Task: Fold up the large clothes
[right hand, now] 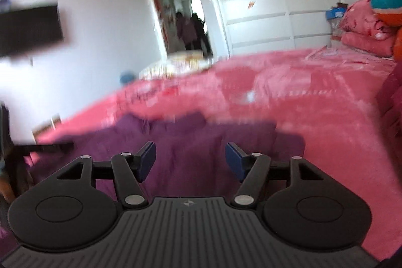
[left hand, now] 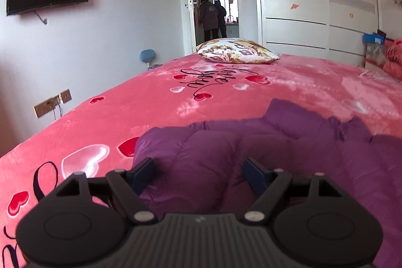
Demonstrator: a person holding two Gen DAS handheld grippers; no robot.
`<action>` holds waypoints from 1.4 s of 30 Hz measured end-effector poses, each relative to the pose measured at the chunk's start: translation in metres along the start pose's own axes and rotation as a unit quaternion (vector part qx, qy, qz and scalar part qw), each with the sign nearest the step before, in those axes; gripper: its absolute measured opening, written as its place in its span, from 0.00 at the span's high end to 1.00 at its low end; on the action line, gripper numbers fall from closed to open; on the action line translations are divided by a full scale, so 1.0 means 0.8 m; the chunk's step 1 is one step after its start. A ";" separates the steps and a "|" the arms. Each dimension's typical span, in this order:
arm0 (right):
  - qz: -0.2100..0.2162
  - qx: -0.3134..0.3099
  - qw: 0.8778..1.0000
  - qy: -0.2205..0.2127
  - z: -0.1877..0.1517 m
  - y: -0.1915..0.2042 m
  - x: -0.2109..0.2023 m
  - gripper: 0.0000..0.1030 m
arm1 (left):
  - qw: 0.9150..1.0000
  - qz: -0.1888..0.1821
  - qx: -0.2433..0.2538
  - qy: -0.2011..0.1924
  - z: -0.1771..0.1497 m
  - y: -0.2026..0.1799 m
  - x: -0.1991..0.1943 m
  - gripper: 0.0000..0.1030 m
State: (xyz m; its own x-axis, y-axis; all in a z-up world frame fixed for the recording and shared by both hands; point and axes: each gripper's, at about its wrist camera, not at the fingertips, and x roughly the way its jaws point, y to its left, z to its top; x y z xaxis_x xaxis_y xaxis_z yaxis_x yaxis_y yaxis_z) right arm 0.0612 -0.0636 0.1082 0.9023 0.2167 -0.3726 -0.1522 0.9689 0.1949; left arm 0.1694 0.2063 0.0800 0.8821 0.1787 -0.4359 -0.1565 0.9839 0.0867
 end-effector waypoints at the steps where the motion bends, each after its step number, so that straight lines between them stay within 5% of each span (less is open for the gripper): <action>1: -0.005 -0.002 1.000 0.015 -0.008 -0.002 0.009 0.26 | 1.000 0.003 0.009 -0.005 -0.005 -0.003 0.001 0.19; 12: 0.010 0.062 0.995 0.073 -0.030 -0.028 0.056 0.40 | 1.000 -0.027 -0.006 -0.015 -0.038 0.007 0.022 0.08; 23: 0.028 0.060 0.997 0.051 -0.043 -0.032 0.049 0.38 | 1.000 -0.014 0.006 -0.007 -0.046 -0.005 0.031 0.04; 29: 0.059 0.078 0.994 0.042 -0.045 -0.031 0.029 0.06 | 0.999 0.010 0.019 0.036 -0.026 -0.006 0.014 0.05; 36: 0.010 0.116 0.992 0.048 -0.032 0.001 -0.031 0.00 | 0.999 -0.014 0.022 0.044 -0.016 0.018 -0.086 0.08; 42: -0.032 0.076 0.994 0.070 -0.046 0.040 -0.082 0.00 | 0.996 -0.037 0.023 0.071 -0.051 0.037 -0.160 0.08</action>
State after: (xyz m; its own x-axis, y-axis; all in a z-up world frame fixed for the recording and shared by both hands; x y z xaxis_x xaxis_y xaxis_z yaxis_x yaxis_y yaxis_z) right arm -0.0180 -0.0423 0.1055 0.8419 0.1799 -0.5088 -0.0237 0.9542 0.2981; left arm 0.0336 0.2130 0.1022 0.8177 0.1077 -0.5655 -0.0690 0.9936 0.0894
